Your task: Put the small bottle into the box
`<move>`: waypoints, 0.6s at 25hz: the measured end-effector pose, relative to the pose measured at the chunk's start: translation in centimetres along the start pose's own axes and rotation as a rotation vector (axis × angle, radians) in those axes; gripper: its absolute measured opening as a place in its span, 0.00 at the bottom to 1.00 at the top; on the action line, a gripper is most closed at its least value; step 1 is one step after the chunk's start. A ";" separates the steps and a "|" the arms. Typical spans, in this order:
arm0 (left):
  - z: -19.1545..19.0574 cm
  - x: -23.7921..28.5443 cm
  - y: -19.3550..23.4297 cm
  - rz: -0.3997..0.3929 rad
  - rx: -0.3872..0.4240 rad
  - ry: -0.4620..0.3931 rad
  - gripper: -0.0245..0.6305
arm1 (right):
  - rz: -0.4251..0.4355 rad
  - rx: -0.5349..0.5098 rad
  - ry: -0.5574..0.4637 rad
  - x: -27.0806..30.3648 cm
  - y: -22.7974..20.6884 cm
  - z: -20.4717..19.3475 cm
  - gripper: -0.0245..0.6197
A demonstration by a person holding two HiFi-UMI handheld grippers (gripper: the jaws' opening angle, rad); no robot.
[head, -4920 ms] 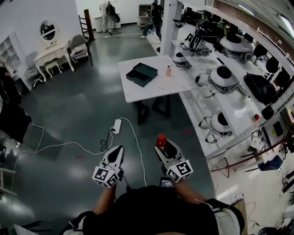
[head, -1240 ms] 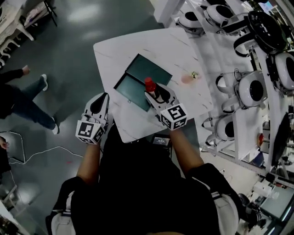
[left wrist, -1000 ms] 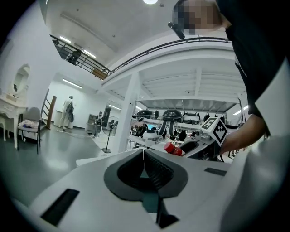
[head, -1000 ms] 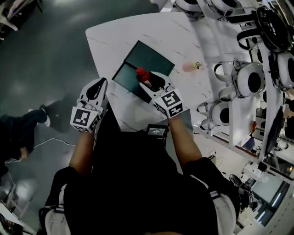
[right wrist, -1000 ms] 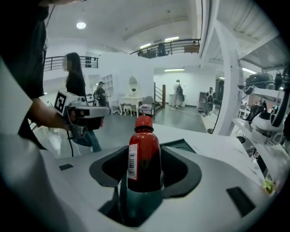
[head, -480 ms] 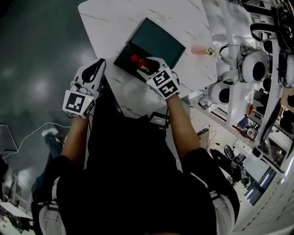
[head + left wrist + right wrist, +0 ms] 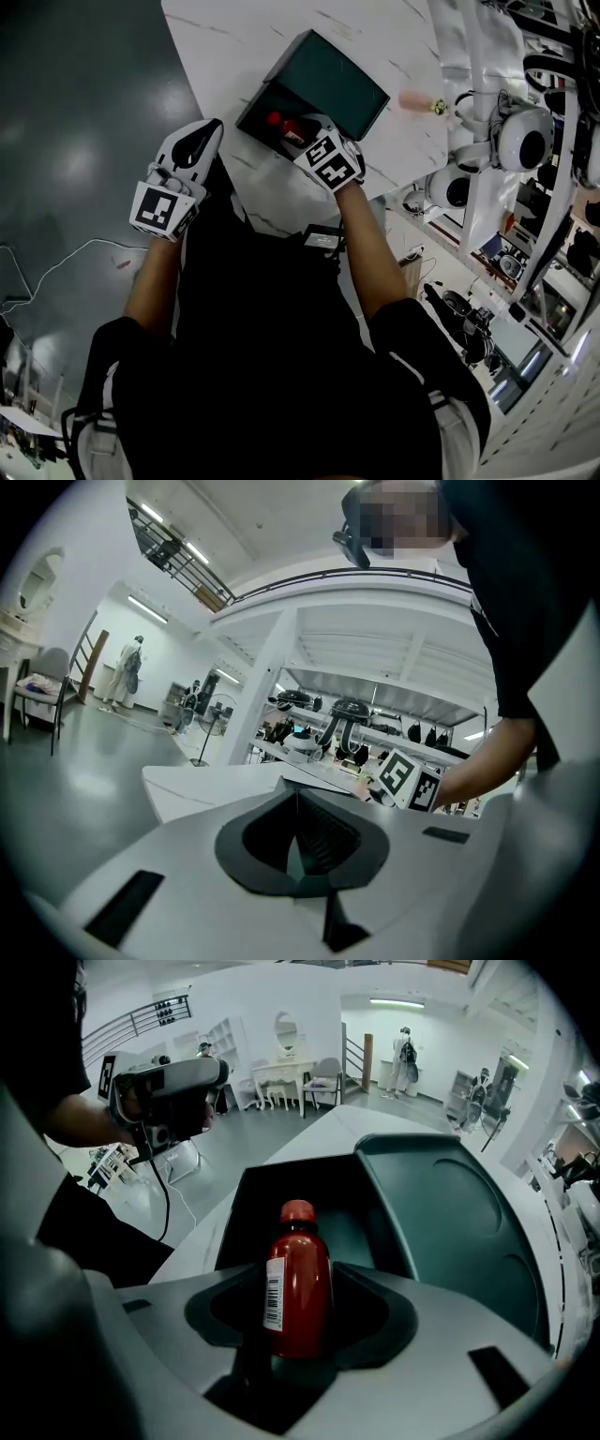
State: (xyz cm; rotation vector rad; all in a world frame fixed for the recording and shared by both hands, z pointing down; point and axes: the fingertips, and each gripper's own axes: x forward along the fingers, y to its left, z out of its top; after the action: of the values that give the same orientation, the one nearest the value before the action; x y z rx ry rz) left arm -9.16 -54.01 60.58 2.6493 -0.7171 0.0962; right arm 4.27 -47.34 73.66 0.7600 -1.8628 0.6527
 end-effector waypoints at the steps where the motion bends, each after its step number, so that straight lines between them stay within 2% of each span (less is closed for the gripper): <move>1: -0.1 0.0 0.3 0.009 -0.002 0.010 0.07 | 0.006 0.000 0.008 0.1 0.0 0.0 0.40; 10: -0.2 -0.2 1.6 0.056 -0.039 0.014 0.07 | 0.034 -0.027 0.049 1.3 0.6 -0.2 0.40; 15: 0.0 0.0 1.0 0.020 -0.014 -0.011 0.07 | 0.064 -0.021 0.059 1.7 0.7 -0.3 0.41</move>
State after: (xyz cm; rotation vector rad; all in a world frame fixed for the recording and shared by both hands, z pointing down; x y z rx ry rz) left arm -9.65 -54.82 60.93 2.6320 -0.7452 0.0816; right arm 3.44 -47.03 75.25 0.6633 -1.8434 0.6881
